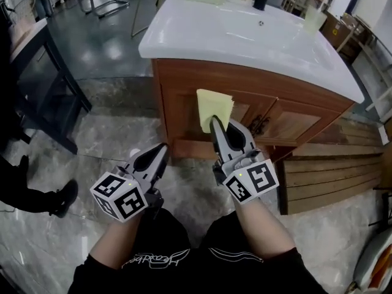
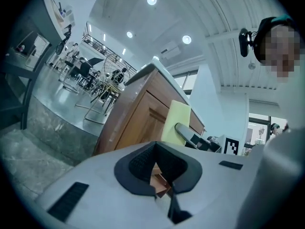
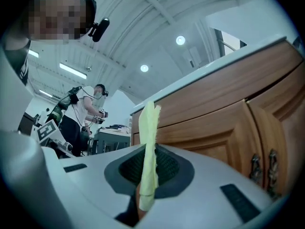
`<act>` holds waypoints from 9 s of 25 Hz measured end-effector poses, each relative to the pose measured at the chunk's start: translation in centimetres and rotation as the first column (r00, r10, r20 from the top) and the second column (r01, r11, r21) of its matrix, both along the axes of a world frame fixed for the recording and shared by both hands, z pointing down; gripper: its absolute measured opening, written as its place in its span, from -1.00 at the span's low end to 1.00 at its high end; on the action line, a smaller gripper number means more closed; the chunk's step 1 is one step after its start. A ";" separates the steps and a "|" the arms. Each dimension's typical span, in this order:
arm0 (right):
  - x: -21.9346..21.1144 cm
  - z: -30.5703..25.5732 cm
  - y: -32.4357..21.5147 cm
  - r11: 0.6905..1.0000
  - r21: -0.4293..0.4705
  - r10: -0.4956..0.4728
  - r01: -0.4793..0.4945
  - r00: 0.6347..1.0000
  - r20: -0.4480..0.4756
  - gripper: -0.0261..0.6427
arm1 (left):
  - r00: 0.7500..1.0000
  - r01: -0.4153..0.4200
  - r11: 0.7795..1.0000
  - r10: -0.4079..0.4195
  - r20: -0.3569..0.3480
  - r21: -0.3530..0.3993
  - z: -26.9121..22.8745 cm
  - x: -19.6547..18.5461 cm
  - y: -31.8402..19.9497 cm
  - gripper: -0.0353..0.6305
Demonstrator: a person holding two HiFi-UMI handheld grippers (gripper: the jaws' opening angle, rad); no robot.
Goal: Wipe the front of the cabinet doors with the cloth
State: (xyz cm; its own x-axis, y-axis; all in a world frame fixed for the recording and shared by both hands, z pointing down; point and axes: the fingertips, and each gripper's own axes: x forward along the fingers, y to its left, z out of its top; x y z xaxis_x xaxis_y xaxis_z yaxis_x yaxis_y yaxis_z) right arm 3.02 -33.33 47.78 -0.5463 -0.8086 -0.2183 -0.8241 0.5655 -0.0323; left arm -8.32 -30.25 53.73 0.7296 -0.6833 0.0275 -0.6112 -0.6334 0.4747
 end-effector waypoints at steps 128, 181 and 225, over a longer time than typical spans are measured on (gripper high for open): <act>-8.1 18.4 -4.1 0.955 -0.251 -0.222 0.160 0.944 -0.243 -0.80 | 0.992 0.128 0.977 -0.123 0.040 -0.172 7.3 -3.0 0.6 -0.88; 6.1 12.4 4.4 0.936 -0.290 -0.247 0.200 0.960 -0.135 -0.80 | 0.956 -0.278 0.961 0.276 0.099 0.002 4.5 9.4 0.0 -0.88; -0.4 -43.9 53.1 0.937 -0.268 -0.212 0.224 0.975 0.071 -0.80 | 0.926 -0.375 0.913 0.377 0.024 0.158 -49.9 2.3 47.5 -0.88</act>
